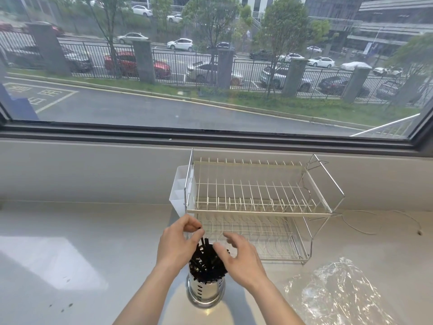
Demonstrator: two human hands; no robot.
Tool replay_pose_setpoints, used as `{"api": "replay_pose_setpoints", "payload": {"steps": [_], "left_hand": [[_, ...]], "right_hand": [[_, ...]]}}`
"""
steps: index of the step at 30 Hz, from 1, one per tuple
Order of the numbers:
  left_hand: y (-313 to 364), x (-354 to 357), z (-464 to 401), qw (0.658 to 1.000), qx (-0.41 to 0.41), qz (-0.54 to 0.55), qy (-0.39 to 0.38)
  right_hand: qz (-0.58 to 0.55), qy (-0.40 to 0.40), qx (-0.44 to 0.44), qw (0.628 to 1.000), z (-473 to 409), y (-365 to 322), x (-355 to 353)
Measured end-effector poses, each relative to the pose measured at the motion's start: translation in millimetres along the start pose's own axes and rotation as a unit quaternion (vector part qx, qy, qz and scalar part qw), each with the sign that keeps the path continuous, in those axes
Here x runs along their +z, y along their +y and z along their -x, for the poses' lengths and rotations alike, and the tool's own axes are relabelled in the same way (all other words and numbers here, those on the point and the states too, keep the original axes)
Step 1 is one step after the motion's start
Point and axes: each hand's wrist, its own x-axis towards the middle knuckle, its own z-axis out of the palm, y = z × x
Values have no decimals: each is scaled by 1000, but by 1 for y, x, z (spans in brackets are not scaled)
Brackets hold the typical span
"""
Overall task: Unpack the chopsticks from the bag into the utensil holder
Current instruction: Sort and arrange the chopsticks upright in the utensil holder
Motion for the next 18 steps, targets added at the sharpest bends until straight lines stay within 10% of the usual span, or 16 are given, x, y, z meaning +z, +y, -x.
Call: {"api": "replay_pose_setpoints", "payload": {"steps": [11, 18], "left_hand": [[38, -33, -25, 952, 20, 255, 170], [17, -25, -13, 936, -70, 323, 119]], "right_hand": [[-244, 76, 97, 962, -5, -10, -21], [-522, 124, 107, 837, -9, -17, -40]]}}
